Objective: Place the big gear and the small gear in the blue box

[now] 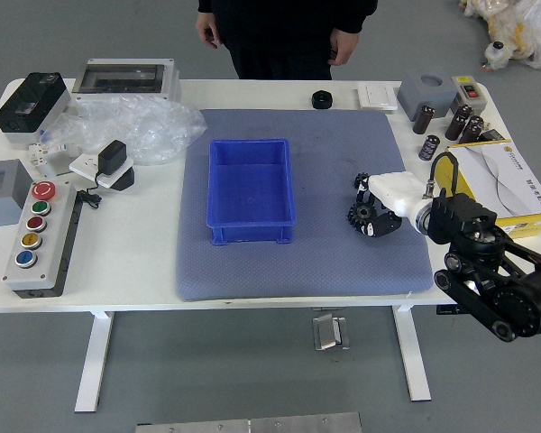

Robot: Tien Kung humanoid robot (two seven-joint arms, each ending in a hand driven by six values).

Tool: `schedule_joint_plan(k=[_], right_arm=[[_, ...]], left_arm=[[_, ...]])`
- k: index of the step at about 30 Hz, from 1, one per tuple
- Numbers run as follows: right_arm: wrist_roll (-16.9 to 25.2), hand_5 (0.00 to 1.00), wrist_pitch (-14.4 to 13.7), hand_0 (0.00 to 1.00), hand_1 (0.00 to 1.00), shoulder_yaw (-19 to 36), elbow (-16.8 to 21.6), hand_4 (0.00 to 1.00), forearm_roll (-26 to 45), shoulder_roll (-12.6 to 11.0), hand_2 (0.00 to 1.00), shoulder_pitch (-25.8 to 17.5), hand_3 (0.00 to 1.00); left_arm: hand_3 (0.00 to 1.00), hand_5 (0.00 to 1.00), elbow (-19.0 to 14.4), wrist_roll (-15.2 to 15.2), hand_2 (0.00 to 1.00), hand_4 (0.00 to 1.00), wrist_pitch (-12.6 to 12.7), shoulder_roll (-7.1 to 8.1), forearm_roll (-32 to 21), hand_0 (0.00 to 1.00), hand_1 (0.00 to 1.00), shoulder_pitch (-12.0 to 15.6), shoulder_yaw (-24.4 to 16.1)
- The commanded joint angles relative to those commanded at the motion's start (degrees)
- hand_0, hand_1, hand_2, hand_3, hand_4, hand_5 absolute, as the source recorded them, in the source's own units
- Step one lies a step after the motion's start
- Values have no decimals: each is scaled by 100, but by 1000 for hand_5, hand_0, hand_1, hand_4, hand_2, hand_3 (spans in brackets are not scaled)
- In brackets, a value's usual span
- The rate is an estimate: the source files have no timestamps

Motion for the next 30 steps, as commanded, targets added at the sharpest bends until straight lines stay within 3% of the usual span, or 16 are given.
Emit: schedule_joint_plan(k=[14, 30], right_arm=[[-17, 190, 24, 576, 461, 88, 175, 765, 20, -89, 491, 61, 519], [-152, 183, 242, 591, 465, 473, 859, 749, -26, -216, 492, 361, 507]], left_arm=[[823, 302, 0, 3, 799, 680, 0, 7, 4, 850, 821, 0, 5], [823, 302, 0, 5, 799, 680, -3, 31, 13, 851, 821, 1, -22]])
